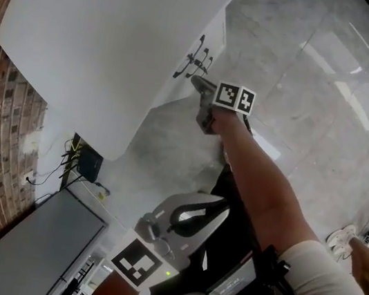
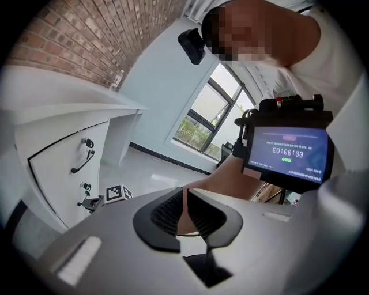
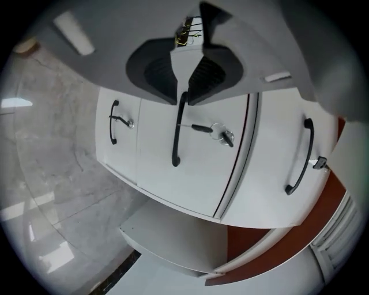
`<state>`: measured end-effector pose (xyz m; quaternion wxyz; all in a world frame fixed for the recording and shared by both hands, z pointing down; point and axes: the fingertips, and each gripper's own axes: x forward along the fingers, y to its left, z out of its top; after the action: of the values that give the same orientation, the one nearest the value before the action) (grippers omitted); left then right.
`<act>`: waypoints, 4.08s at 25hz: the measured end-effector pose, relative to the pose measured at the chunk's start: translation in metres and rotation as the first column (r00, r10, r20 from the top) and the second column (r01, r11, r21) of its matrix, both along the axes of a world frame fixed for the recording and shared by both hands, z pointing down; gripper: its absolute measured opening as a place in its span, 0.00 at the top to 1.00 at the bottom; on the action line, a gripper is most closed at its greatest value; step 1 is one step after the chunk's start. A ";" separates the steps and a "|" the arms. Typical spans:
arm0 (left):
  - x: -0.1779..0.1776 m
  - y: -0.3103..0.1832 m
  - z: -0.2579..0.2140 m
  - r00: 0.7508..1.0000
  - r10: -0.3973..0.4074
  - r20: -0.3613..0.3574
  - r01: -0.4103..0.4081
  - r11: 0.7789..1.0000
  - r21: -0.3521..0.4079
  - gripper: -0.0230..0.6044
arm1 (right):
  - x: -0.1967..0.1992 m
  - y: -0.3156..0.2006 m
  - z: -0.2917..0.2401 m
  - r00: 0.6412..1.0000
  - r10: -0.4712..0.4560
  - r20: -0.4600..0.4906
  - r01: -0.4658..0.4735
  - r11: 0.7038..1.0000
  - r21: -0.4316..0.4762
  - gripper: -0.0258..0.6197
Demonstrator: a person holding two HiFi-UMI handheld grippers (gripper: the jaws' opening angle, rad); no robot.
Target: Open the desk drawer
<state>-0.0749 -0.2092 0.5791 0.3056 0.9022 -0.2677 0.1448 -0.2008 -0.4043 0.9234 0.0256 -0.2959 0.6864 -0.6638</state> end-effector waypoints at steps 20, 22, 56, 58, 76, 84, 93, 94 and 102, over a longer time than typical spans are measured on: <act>0.000 -0.014 0.021 1.000 0.001 -0.021 -0.002 0.999 -0.033 0.91 | -0.002 -0.021 0.008 0.988 0.092 0.128 -0.085 0.994 -0.065 0.93; 0.001 -0.013 0.020 1.000 0.000 -0.027 -0.001 0.999 -0.032 0.91 | 0.005 -0.017 0.008 0.987 0.097 0.127 -0.088 0.994 -0.070 0.93; 0.021 0.012 -0.006 0.994 0.067 -0.082 -0.068 0.998 -0.008 0.91 | 0.101 0.042 0.010 0.989 0.146 0.027 -0.143 0.985 -0.096 0.93; 0.022 0.014 -0.007 0.994 0.066 -0.082 -0.067 0.998 -0.008 0.91 | 0.101 0.041 0.009 0.989 0.144 0.015 -0.142 0.986 -0.084 0.93; 0.032 0.035 -0.042 0.994 0.077 -0.082 -0.075 0.997 0.024 0.91 | 0.144 0.082 -0.026 0.982 0.055 -0.182 -0.055 0.998 0.007 0.90; 0.032 0.065 -0.111 0.994 0.064 -0.091 -0.058 0.996 0.067 0.91 | 0.160 0.125 -0.109 0.941 -0.084 -0.327 0.119 0.989 0.090 0.92; 0.026 0.110 -0.197 0.991 0.023 -0.134 -0.007 0.993 0.120 0.92 | 0.173 0.186 -0.230 0.813 -0.275 -0.514 0.414 0.893 0.178 0.96; 0.021 0.118 -0.205 0.990 0.015 -0.138 0.002 0.993 0.120 0.93 | 0.172 0.198 -0.244 0.795 -0.295 -0.531 0.448 0.874 0.185 0.96; -0.009 0.175 -0.267 0.988 -0.006 -0.152 0.028 0.990 0.141 0.95 | 0.149 0.273 -0.355 0.704 -0.350 -0.618 0.592 0.770 0.237 0.96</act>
<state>-0.0834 -0.0344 0.3117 0.2610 0.9278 -0.2610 0.0537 -0.0522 -0.1315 0.5684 -0.2808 -0.2669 0.8435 -0.3721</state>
